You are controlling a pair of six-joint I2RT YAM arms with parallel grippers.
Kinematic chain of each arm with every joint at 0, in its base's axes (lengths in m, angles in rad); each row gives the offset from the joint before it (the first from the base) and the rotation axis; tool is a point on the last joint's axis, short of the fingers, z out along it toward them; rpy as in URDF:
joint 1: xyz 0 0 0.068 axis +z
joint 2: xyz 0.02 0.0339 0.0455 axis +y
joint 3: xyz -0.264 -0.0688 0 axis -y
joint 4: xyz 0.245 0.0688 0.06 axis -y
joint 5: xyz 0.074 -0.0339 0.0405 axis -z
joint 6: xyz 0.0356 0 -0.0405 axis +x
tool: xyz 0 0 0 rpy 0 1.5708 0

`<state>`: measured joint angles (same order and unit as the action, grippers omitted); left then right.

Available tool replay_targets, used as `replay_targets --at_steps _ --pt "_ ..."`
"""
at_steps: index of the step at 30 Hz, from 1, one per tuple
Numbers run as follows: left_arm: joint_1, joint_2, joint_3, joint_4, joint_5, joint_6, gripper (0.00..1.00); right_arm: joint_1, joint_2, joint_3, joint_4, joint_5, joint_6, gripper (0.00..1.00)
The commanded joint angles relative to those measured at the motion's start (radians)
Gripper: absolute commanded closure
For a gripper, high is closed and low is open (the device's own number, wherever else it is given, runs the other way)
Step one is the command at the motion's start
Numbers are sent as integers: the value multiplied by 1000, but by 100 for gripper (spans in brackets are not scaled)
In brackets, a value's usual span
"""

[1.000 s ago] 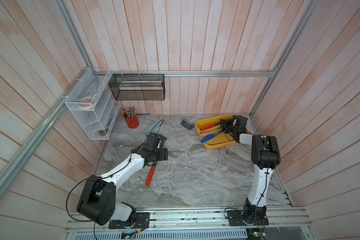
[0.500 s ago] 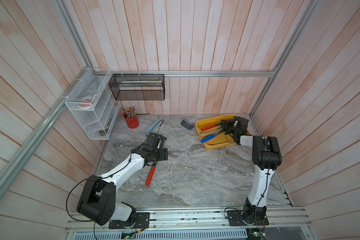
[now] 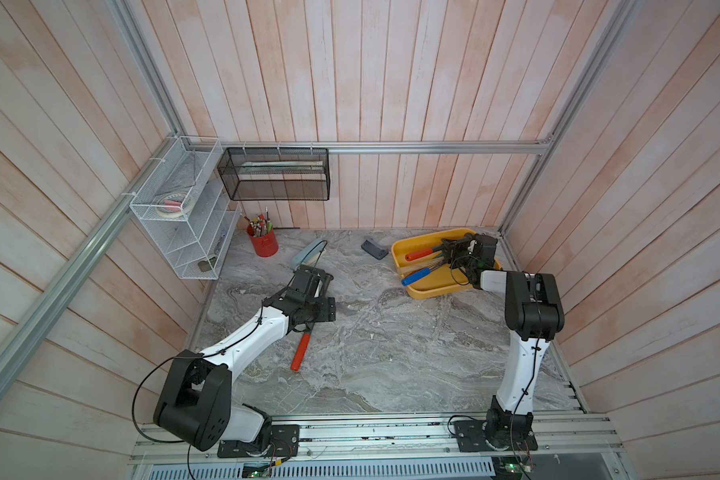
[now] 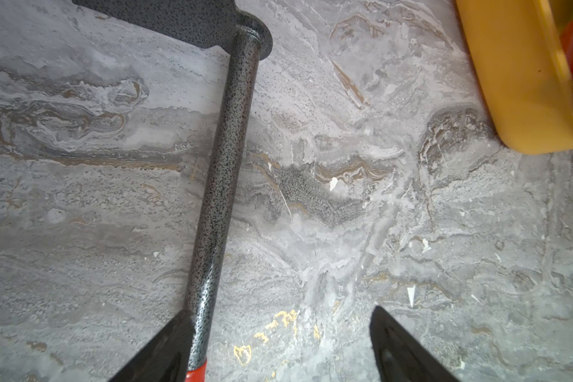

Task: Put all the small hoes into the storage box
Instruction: Place the hoe in the storage box.

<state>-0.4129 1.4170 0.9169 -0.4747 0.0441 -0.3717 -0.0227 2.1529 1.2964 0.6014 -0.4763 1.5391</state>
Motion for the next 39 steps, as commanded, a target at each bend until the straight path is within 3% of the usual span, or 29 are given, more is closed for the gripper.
replay_targets --at_steps 1,29,39 --pt "5 -6 -3 -13 -12 17 14 7 -31 19 -33 -2 -15 62" --pt "5 19 11 -29 -6 29 14 89 -110 14 -161 -54 -87 56" --pt "5 23 4 -25 -7 27 14 103 -122 -20 -115 -57 26 52"
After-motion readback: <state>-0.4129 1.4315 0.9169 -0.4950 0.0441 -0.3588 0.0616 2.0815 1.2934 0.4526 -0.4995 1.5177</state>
